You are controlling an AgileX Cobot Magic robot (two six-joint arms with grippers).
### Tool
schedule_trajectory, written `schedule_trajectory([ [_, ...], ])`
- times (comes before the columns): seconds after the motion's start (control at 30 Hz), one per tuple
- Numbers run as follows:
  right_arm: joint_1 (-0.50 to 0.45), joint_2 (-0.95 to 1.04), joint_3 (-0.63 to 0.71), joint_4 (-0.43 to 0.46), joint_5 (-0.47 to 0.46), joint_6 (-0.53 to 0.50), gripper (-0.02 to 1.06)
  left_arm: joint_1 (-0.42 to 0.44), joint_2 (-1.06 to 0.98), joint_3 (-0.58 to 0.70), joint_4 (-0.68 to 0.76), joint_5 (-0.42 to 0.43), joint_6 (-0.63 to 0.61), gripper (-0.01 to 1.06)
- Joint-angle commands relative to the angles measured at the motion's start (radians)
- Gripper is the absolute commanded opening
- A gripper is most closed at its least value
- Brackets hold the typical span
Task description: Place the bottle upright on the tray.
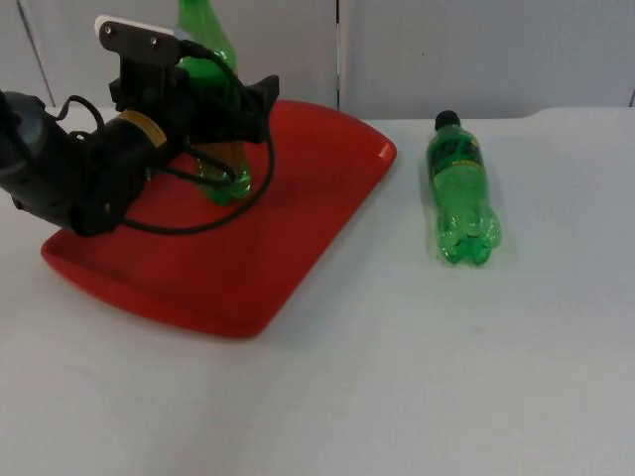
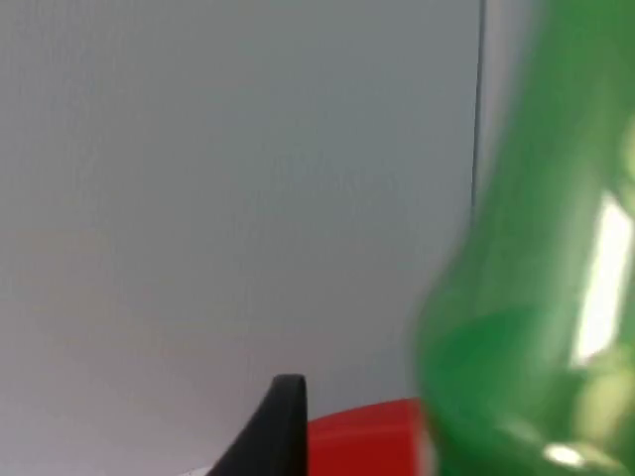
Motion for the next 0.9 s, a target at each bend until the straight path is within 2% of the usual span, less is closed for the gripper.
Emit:
schedule_trajectory([
  [0.0, -0.005, -0.004, 0.005, -0.001, 0.000, -0.003, 1.05, 0.002, -0.002, 0.003, -0.004, 0.003, -0.007, 1.05],
  [0.27, -0.005, -0.004, 0.005, -0.001, 0.000, -0.003, 1.05, 0.002, -0.007, 0.014, 0.007, 0.087, -0.007, 1.05],
  [0.33, -0.005, -0.004, 0.005, -0.001, 0.000, -0.003, 1.05, 0.002, -0.008, 0.032, -0.007, 0.059, -0.007, 1.05],
  [0.47, -0.005, -0.004, 0.005, -0.001, 0.000, -0.003, 1.05, 0.002, -0.046, 0.139, -0.122, -0.060, 0.010, 1.05],
  [0.53, -0.005, -0.004, 0.005, -0.001, 0.000, -0.003, 1.05, 0.002, -0.058, 0.164, -0.118, -0.067, 0.015, 1.05],
  [0.73, -0.005, -0.004, 0.005, -0.001, 0.000, -0.003, 1.05, 0.002, -0.106, 0.246, 0.012, -0.088, 0.012, 1.05],
  [0.87, -0.005, -0.004, 0.005, -0.001, 0.000, -0.003, 1.05, 0.000, -0.129, 0.291, 0.007, -0.088, 0.012, 1.05],
])
